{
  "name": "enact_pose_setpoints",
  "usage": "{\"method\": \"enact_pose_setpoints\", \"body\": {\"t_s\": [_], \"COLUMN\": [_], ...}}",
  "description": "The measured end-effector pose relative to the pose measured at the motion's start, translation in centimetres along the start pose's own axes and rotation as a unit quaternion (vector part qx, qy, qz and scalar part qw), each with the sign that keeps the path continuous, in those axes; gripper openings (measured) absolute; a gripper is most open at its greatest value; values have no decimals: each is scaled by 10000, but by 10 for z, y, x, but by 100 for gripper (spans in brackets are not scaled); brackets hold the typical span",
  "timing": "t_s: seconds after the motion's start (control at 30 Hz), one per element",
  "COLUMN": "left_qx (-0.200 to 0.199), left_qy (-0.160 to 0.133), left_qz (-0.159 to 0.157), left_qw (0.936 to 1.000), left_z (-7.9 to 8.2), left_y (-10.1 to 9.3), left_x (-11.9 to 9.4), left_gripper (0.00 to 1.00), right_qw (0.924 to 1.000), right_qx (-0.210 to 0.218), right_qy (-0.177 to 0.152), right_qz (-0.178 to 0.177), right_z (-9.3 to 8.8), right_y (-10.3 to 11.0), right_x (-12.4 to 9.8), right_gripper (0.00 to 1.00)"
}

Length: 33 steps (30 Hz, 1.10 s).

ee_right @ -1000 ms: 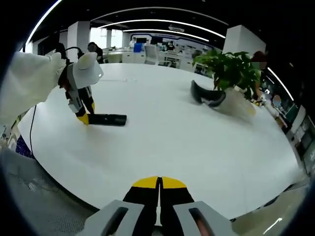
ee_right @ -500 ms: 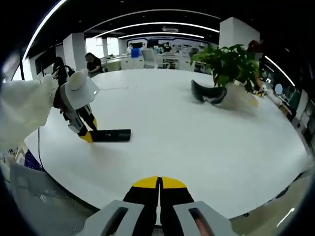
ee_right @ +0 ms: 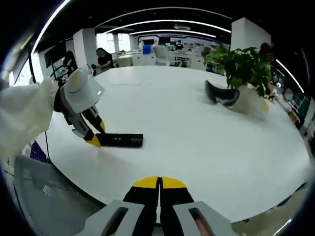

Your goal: Press the specified remote control buttons in sequence, fully releasing each button before pressing the next.

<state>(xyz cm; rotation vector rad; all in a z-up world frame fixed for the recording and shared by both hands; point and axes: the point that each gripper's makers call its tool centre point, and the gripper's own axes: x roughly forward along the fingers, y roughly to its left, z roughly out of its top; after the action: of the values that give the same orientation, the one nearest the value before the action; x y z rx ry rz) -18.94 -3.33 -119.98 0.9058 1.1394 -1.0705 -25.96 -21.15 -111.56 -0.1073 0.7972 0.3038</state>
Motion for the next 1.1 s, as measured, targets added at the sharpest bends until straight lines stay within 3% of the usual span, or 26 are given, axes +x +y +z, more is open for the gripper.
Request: {"method": "enact_pose_setpoints", "body": {"t_s": [0.43, 0.8, 0.9, 1.0, 1.1], "left_qx": [123, 230, 273, 460, 470], "left_qy": [-268, -489, -522, -535, -530], "left_qz": [-39, -71, -89, -152, -165], "left_qw": [9996, 9985, 9982, 9974, 9974], "left_z": [5, 7, 8, 10, 11], "left_y": [-31, -56, -63, -70, -74], "left_x": [0, 0, 0, 0, 0], "left_gripper": [23, 23, 23, 23, 23], "right_qw": [9992, 9978, 9951, 9882, 9871], "right_qx": [130, 403, 681, 972, 961], "right_qy": [-159, 298, 467, 882, 939], "right_qz": [336, 423, 537, 794, 876], "right_z": [27, 10, 4, -9, -12], "right_y": [1, 3, 4, 10, 13], "right_x": [18, 39, 40, 43, 47], "right_gripper": [0, 0, 0, 0, 0]}}
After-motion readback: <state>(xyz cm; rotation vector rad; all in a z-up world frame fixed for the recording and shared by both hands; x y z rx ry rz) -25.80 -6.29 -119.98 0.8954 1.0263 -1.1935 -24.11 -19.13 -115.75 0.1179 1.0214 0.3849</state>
